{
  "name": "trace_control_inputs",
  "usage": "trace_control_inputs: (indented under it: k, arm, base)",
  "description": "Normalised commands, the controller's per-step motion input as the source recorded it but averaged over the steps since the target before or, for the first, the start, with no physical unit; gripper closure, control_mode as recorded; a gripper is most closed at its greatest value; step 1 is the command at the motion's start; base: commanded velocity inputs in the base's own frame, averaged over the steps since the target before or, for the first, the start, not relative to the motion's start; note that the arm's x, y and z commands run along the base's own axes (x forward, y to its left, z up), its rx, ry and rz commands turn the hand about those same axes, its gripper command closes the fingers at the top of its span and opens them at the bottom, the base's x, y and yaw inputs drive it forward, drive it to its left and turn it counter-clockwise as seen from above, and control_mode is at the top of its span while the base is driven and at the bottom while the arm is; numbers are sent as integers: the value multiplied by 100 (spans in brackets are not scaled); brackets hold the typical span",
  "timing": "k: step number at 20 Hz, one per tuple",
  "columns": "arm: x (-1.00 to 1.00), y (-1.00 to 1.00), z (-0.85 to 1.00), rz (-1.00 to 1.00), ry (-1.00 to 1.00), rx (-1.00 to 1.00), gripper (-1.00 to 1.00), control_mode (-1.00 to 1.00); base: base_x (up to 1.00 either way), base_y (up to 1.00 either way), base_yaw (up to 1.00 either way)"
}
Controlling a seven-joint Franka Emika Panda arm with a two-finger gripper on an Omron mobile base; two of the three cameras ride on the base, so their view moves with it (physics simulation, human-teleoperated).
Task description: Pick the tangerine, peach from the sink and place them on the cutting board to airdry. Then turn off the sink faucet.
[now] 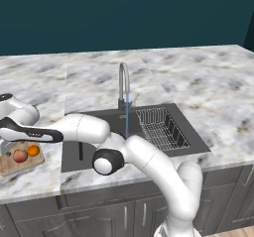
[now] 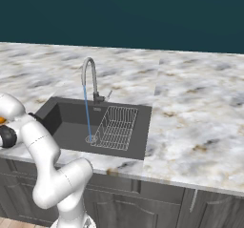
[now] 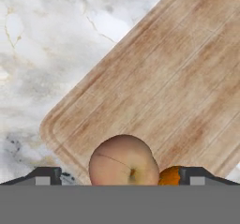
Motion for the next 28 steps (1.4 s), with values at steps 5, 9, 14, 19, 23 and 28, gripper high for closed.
trace_control_inputs:
  k: [5, 9, 14, 19, 23, 28]
  arm:
    - [-1, -27, 0, 2, -3, 0, -100, -100]
    - [-8, -36, 0, 1, -4, 0, -100, -100]
    - [-13, -39, 0, 1, 0, 0, -100, -100]
    - [-22, -41, 0, 0, 0, 0, -100, -100]
    - [-20, -45, -15, 0, -1, 0, -100, -100]
    - [-17, -51, -33, 2, -10, 1, -100, -100]
  base:
    - [0, 0, 0]
    - [0, 0, 0]
    - [0, 0, 0]
    - [0, 0, 0]
    - [0, 0, 0]
    - [0, 0, 0]
